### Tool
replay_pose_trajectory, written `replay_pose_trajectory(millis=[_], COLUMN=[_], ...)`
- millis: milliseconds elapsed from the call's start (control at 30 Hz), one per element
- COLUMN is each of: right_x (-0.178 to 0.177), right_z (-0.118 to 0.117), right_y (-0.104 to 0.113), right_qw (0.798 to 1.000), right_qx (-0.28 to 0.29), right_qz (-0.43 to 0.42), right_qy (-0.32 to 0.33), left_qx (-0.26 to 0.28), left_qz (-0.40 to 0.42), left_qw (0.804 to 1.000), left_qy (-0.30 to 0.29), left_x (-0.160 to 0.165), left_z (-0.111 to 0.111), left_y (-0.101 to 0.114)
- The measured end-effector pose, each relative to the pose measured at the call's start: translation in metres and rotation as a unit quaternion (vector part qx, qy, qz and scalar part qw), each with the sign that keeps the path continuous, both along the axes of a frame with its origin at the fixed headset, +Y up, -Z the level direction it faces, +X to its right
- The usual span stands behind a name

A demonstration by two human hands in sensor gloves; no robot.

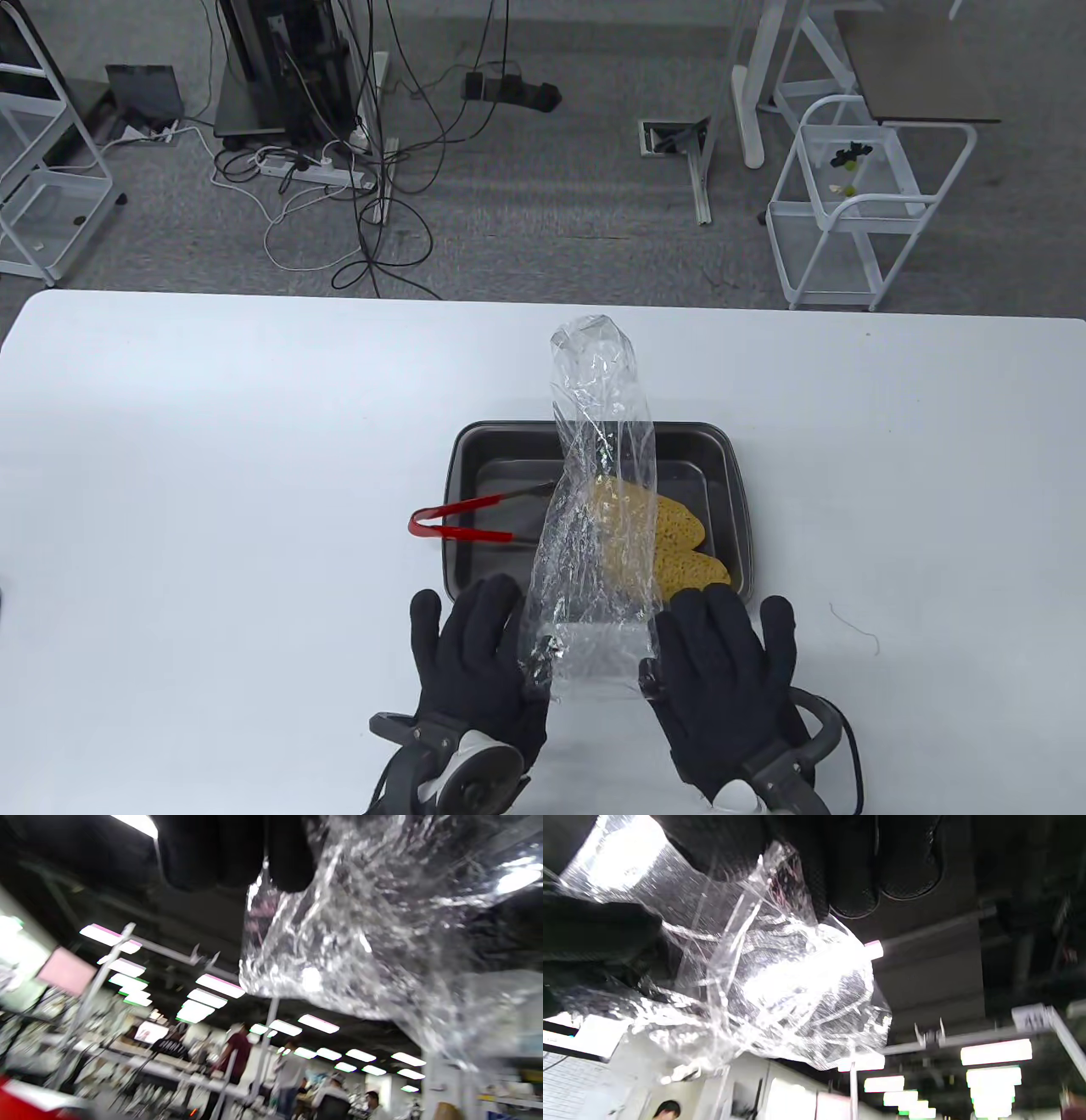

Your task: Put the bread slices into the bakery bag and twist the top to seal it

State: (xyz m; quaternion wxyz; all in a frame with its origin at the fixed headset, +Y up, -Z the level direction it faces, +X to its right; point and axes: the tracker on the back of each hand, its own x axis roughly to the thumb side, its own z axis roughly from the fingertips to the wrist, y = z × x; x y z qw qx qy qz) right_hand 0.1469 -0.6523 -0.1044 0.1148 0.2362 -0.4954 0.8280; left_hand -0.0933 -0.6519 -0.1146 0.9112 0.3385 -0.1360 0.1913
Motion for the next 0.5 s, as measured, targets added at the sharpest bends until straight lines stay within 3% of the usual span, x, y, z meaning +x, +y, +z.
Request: replay_pose_trajectory(millis=[100, 200, 267, 333, 367, 400, 500], right_x=[0.008, 0.012, 0.013, 0.012, 0.011, 0.010, 0.008], right_z=[0.004, -0.011, -0.029, -0.050, -0.056, -0.059, -0.058], right_y=[0.003, -0.007, -0.020, -0.036, -0.044, -0.049, -0.049], right_qw=[0.999, 1.000, 0.992, 0.957, 0.940, 0.933, 0.939], right_qx=[0.034, -0.026, -0.119, -0.284, -0.335, -0.356, -0.337], right_qz=[-0.017, -0.008, 0.009, 0.042, 0.050, 0.055, 0.064], right_qy=[0.012, -0.011, -0.039, -0.039, -0.034, -0.026, -0.020], left_qx=[0.038, -0.020, -0.129, -0.299, -0.354, -0.376, -0.370], left_qz=[-0.003, -0.006, -0.018, -0.035, -0.041, -0.051, -0.056], left_qw=[0.999, 0.999, 0.990, 0.951, 0.931, 0.923, 0.925], left_qy=[-0.006, 0.025, 0.049, 0.075, 0.074, 0.065, 0.061], left_x=[-0.002, -0.006, -0.006, -0.007, -0.006, -0.006, -0.005], left_z=[0.002, -0.010, -0.027, -0.044, -0.050, -0.055, -0.057], left_y=[0.000, -0.006, -0.016, -0.036, -0.044, -0.052, -0.055])
